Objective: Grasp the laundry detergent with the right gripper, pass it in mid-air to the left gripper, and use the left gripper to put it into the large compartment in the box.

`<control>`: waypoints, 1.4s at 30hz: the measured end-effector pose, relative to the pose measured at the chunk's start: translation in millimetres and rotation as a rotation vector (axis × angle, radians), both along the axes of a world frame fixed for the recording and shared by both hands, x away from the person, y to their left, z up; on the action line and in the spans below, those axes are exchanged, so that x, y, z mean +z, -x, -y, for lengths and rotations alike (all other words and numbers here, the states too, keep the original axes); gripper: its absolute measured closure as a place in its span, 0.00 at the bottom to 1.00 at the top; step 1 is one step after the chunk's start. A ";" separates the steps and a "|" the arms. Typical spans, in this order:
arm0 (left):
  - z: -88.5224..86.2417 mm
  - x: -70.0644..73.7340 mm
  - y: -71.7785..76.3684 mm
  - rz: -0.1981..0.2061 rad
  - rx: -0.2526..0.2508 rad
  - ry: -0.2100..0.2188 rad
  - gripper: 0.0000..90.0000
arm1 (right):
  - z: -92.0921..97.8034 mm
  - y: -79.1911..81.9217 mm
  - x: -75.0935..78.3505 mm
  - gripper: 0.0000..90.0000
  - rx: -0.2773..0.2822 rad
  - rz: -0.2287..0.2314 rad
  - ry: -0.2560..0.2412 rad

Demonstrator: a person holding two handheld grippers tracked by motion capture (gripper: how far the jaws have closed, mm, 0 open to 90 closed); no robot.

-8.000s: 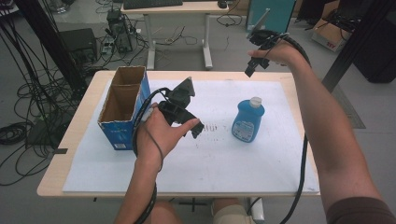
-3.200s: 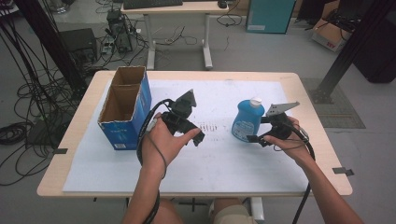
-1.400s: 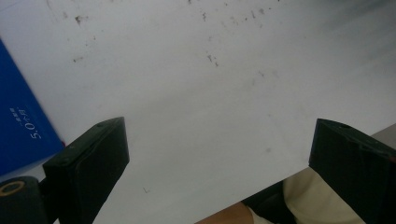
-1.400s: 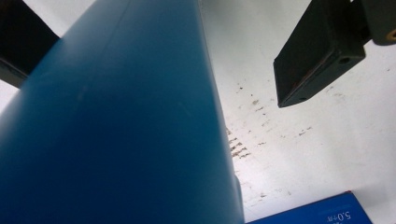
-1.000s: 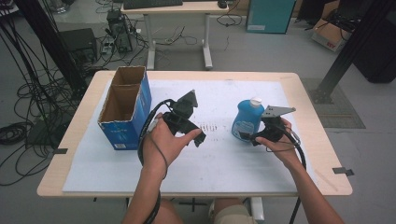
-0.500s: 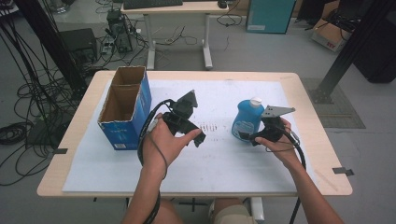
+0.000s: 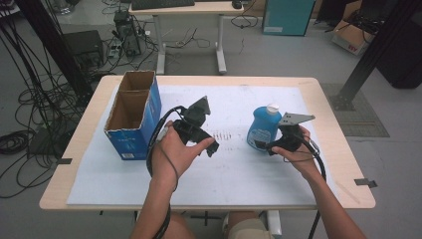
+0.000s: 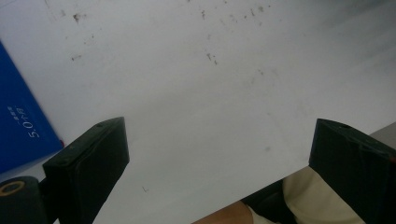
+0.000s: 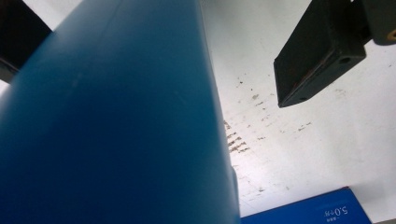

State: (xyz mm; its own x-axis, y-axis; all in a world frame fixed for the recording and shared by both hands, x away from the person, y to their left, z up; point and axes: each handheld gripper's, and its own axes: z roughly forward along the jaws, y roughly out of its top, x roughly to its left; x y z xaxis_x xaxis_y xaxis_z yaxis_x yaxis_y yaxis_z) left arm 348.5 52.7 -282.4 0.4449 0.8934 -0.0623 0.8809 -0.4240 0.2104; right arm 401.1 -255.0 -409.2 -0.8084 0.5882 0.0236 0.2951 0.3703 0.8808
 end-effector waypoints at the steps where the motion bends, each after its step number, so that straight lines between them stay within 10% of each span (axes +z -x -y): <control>1: 0.0 0.2 0.0 0.000 0.000 0.001 0.06 | 0.0 0.0 0.0 0.01 0.000 0.001 0.000; 42: 0.6 0.5 0.6 -0.001 -0.007 0.001 0.06 | 1.7 -0.3 0.1 0.02 -0.011 0.015 -0.008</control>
State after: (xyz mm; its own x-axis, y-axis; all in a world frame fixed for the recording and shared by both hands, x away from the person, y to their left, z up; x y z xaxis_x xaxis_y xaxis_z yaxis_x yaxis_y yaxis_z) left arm 347.9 52.1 -281.9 0.4507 0.8904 -0.0633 0.8783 -0.4297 0.2097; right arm 401.4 -256.7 -409.1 -0.8022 0.5968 0.0162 0.2856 0.3598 0.8882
